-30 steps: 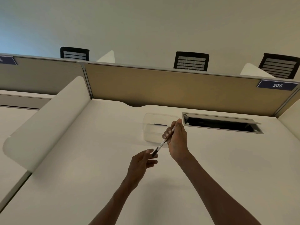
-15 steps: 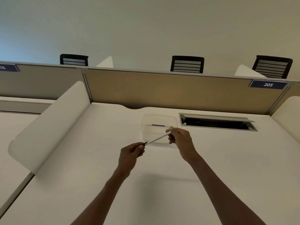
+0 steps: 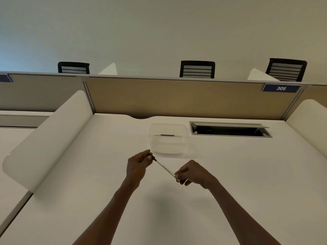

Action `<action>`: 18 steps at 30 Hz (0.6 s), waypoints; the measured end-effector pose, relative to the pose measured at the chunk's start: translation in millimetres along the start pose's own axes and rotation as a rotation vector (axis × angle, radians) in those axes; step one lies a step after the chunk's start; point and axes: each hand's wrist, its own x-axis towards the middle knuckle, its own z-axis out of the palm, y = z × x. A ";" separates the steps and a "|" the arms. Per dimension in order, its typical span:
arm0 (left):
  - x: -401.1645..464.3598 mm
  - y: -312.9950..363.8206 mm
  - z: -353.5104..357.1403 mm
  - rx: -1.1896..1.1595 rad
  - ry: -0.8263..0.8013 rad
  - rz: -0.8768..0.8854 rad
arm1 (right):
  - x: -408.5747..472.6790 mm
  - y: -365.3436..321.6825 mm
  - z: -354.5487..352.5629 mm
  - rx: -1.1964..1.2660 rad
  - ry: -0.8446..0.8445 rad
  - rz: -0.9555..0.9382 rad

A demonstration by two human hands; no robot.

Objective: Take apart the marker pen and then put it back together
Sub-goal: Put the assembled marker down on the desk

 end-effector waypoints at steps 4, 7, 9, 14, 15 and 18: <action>-2.4 -8.3 13.0 0.031 0.024 -0.017 | -4.7 8.9 13.3 -0.048 0.063 0.019; -5.4 -15.1 23.2 0.069 0.048 -0.023 | -10.2 15.6 24.7 -0.093 0.061 0.032; -6.4 -19.4 27.8 0.118 0.059 -0.012 | -11.4 18.5 31.7 -0.099 0.103 0.035; -3.6 -30.6 31.1 0.563 0.051 0.082 | -6.1 20.8 44.3 -0.162 0.239 0.067; -3.1 -33.4 30.9 0.670 0.032 0.098 | -4.3 20.6 46.8 -0.185 0.260 0.078; -4.2 -44.1 25.5 0.840 -0.033 0.100 | 2.4 18.6 54.6 -0.251 0.314 0.112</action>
